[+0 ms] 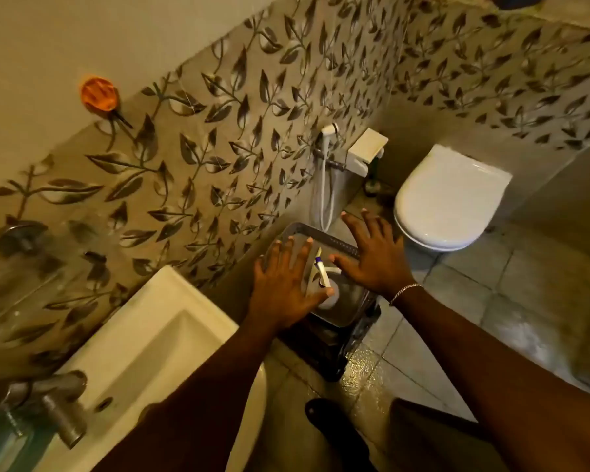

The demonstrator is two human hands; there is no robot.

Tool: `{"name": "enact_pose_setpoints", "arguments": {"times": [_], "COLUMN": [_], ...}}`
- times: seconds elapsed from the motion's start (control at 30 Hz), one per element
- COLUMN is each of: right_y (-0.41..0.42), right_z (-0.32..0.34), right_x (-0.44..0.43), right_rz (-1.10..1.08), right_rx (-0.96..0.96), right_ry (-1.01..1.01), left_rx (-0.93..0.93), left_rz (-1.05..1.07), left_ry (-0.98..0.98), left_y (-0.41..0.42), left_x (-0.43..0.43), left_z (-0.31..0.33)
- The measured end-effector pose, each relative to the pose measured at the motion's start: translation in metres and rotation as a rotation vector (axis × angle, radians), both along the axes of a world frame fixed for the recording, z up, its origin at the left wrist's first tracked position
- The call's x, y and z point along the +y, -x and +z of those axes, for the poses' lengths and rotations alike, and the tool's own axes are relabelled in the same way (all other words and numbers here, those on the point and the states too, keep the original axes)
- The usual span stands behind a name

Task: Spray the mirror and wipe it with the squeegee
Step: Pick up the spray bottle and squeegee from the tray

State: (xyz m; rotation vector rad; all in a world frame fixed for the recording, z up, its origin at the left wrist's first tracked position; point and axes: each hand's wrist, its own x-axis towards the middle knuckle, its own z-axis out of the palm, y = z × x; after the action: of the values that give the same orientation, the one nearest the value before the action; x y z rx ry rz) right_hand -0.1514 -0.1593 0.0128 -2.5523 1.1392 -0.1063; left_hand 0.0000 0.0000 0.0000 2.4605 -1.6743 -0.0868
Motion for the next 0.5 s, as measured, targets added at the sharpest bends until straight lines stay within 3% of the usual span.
{"name": "enact_pose_setpoints", "arguments": {"times": [0.2,0.5], "right_y": [0.012,0.021], "right_z": [-0.046,-0.121], "right_x": [-0.007,-0.019], "right_rz": [-0.018,0.043], "right_rx": [0.060,0.155], "right_ry": [-0.147,-0.153], "left_rx": [0.088,0.120], "left_rz": [0.016,0.155], "left_ry": [-0.105,-0.121], "left_y": [0.004,0.010], "left_x": [-0.007,-0.032], "left_z": [-0.053,-0.141]}}
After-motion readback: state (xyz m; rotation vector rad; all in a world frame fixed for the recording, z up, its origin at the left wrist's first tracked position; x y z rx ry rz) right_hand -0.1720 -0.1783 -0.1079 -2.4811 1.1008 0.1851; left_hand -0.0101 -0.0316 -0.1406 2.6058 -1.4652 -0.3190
